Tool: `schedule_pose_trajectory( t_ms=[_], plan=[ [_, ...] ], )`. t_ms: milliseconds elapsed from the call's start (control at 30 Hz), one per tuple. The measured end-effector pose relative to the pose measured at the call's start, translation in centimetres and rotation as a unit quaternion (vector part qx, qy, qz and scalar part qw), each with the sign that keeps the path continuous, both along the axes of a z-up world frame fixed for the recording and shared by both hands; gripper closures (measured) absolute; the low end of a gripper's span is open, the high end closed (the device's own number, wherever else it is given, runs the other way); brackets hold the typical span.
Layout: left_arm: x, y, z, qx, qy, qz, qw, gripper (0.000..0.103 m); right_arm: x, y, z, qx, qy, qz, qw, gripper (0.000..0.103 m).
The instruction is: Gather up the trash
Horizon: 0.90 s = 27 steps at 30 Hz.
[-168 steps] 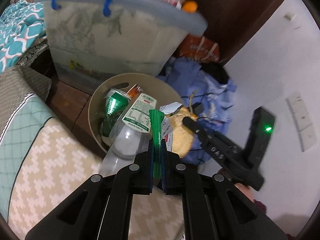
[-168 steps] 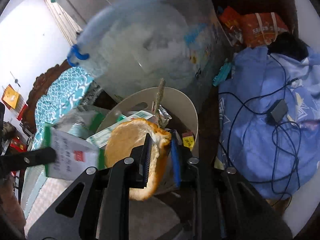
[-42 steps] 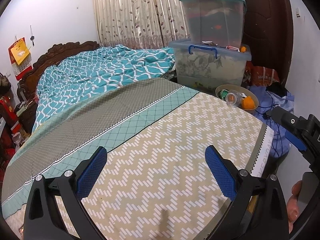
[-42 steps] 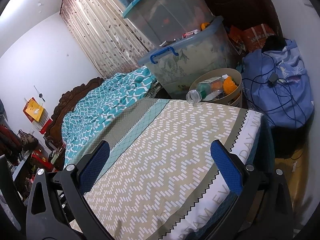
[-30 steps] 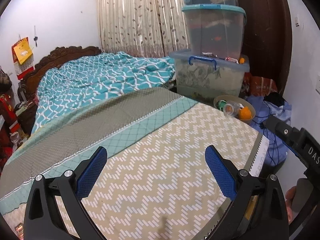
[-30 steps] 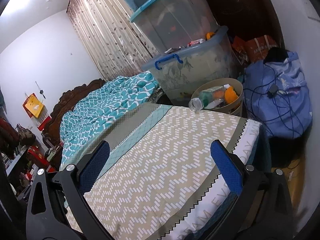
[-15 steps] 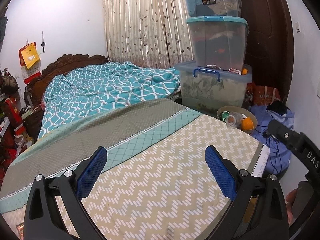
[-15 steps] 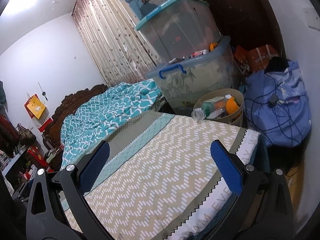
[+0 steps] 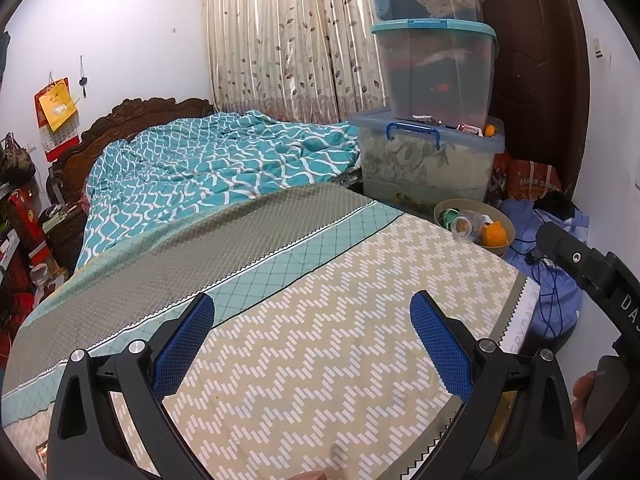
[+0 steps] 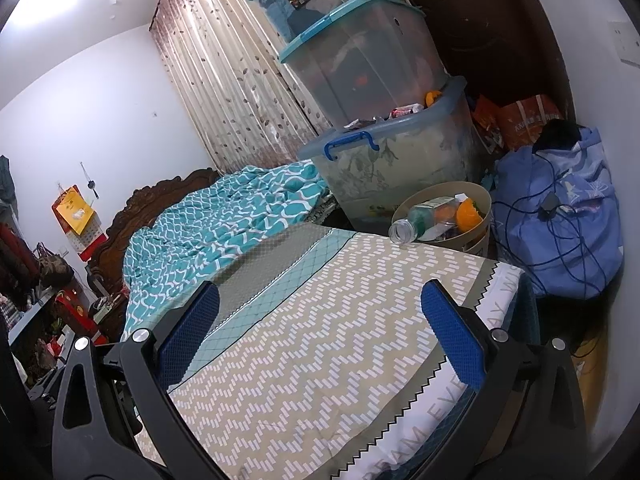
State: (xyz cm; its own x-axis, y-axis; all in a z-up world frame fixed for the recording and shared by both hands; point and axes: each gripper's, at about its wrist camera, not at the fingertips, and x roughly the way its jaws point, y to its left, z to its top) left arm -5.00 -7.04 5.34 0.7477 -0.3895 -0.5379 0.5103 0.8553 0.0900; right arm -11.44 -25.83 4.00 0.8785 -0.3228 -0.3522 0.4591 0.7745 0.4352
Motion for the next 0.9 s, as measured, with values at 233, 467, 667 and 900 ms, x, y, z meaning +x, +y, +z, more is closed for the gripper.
schedule_pose_trajectory(
  t_ms=[233,467,667,900],
  plan=[
    [0.0,-0.1,-0.3,0.006,0.006,-0.001,1.0,0.009,0.3,-0.1,0.1,0.001,0.003,0.003,1.0,0.003],
    [0.0,-0.1,-0.5,0.01,0.005,0.001,0.9999,0.009,0.4,-0.3,-0.1,0.003,0.006,0.004,1.0,0.003],
    [-0.1,-0.1,-0.5,0.0,0.005,-0.004,1.0,0.009,0.5,-0.6,-0.5,-0.003,0.004,-0.005,1.0,0.003],
    [0.9,2.0,-1.7,-0.048,-0.005,-0.01,0.9988,0.009,1.6,0.1,-1.9,-0.03,0.024,-0.028,0.999,0.003]
  ],
)
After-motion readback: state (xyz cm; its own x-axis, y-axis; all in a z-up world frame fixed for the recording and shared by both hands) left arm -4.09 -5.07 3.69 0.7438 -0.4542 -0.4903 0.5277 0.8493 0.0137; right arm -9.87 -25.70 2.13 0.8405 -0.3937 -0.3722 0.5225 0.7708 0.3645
